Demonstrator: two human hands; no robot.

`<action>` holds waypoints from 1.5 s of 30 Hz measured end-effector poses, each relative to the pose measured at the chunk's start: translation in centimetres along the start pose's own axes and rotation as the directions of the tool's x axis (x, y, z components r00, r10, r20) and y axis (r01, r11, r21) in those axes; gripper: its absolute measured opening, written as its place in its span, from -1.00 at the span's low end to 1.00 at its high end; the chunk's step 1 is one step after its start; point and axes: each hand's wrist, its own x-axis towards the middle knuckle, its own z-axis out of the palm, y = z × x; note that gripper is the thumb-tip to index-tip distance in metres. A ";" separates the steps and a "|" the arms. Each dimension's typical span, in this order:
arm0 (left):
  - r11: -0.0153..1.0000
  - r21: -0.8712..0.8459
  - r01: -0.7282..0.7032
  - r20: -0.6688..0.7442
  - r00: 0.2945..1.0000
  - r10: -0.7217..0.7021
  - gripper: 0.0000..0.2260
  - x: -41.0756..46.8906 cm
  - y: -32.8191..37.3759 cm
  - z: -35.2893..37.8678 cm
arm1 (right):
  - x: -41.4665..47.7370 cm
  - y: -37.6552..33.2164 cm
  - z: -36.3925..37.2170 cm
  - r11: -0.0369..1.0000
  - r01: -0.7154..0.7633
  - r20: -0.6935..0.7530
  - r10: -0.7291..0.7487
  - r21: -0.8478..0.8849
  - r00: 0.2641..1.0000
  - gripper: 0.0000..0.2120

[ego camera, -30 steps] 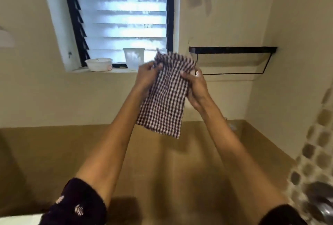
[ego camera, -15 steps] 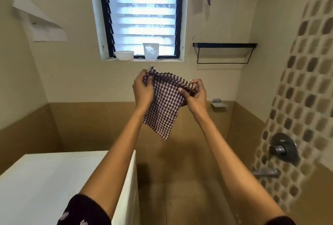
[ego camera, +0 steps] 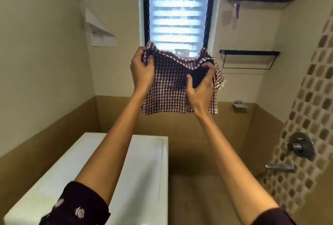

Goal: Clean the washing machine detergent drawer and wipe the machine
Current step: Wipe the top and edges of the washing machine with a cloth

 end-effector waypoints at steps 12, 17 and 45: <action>0.974 0.056 0.219 0.070 0.972 -0.222 -0.82 -1.5 -6.4 -21.9 | -17.3 -9.0 15.1 0.899 -0.256 0.127 0.318 -0.354 0.940 -0.18; 0.894 0.064 0.444 0.098 0.888 -0.449 -0.73 -3.7 -11.5 -27.7 | -23.4 -9.9 19.3 0.843 -0.313 0.173 0.421 -0.437 0.891 0.01; 0.549 0.833 0.063 0.404 0.609 -0.682 -0.79 -18.6 -33.4 -38.7 | -47.3 -2.5 27.9 0.584 -0.081 0.500 0.752 -0.808 0.429 -0.67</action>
